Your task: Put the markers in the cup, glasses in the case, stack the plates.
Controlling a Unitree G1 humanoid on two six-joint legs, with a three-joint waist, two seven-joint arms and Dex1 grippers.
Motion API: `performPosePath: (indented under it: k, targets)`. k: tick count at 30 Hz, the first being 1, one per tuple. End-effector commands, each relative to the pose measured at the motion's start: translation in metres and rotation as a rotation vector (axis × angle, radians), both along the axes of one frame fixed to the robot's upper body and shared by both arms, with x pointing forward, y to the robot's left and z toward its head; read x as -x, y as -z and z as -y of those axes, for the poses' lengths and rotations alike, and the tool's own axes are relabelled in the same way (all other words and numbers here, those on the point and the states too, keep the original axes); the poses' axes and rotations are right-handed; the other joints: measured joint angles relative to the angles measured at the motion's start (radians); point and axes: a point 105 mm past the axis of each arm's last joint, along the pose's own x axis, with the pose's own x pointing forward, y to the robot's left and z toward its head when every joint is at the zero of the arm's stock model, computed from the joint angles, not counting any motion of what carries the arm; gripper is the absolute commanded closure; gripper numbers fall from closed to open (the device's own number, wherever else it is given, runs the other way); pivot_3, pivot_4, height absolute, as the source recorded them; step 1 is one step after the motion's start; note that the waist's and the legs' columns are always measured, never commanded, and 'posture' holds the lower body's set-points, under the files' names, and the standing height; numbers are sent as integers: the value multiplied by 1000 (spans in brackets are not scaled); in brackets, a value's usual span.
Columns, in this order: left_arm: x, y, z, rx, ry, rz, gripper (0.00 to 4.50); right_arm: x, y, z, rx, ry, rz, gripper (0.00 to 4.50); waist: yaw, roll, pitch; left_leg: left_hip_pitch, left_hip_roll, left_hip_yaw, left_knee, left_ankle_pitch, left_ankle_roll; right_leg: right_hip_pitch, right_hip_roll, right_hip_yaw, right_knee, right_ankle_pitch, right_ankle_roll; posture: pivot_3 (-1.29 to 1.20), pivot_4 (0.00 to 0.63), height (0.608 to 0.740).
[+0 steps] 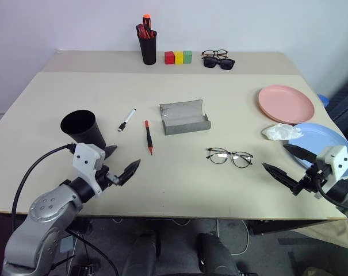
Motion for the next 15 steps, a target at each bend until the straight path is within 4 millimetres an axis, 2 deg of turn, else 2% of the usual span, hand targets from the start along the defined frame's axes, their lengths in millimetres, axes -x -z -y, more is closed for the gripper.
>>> performPosePath:
  k: [1,3,6,10,15]
  targets:
    - [-22,-12,7,24,-132,19,36,-10,-9,-1,23,-35,39,0,1,0,0,0,0,0,2,0,0,1,0,0,1,0,0,0,150,740]
    - [-36,-13,7,59,-221,3,36,-16,-13,-3,27,-54,52,0,-1,0,0,0,-1,-1,5,0,0,3,1,0,1,1,3,0,150,740]
    - [-55,-3,17,34,-298,-91,36,-25,-18,-4,39,-86,72,0,-1,-1,0,1,-1,-2,6,0,0,5,1,0,1,4,7,0,150,740]
    - [-80,4,27,83,-407,-188,36,-35,-25,-6,49,-113,98,0,-2,-1,0,1,-1,-2,7,0,0,5,2,0,1,5,10,0,150,740]
    - [-106,-3,45,153,-443,-232,36,-40,-27,-11,55,-130,109,0,-1,-2,1,0,-1,-3,8,0,0,5,3,0,1,6,11,0,150,740]
